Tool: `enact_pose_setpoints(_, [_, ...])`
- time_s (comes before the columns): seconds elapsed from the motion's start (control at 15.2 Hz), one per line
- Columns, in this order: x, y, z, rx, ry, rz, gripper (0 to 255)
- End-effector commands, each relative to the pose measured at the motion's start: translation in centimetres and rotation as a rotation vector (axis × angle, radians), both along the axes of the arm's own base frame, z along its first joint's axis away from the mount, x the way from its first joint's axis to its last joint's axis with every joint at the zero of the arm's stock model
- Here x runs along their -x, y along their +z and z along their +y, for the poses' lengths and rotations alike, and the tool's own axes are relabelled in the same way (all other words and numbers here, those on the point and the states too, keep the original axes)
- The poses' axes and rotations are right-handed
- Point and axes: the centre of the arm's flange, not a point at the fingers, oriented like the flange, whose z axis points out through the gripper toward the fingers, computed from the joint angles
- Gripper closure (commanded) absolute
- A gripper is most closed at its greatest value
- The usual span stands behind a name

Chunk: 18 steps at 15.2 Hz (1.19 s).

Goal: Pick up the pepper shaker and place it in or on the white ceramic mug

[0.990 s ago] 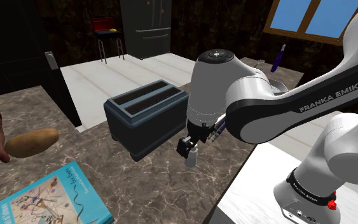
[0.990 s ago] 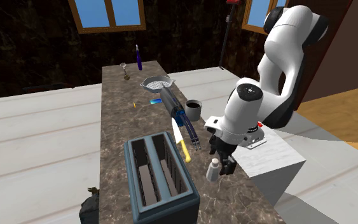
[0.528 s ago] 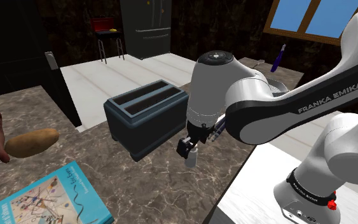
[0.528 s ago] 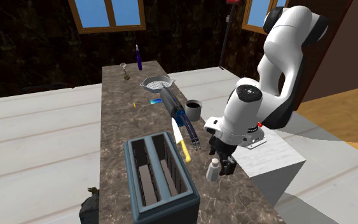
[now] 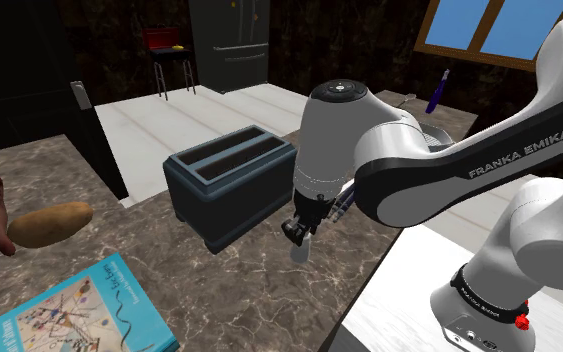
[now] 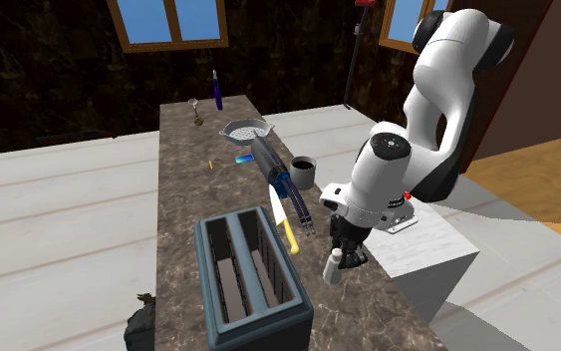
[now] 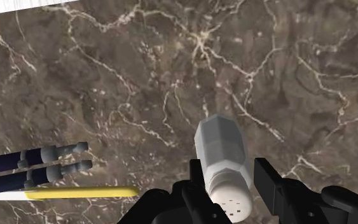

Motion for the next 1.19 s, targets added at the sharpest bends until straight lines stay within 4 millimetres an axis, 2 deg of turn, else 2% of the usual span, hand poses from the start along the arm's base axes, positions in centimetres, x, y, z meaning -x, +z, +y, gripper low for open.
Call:
enact_pose_setpoints(0.0, [0.0, 0.0, 0.0, 0.0, 0.0, 0.001, 255])
enact_pose_setpoints(0.07, [0.0, 0.0, 0.0, 0.0, 0.0, 0.001, 255])
enact_pose_setpoints(1.12, [0.0, 8.4, 0.0, 0.0, 0.0, 0.001, 255])
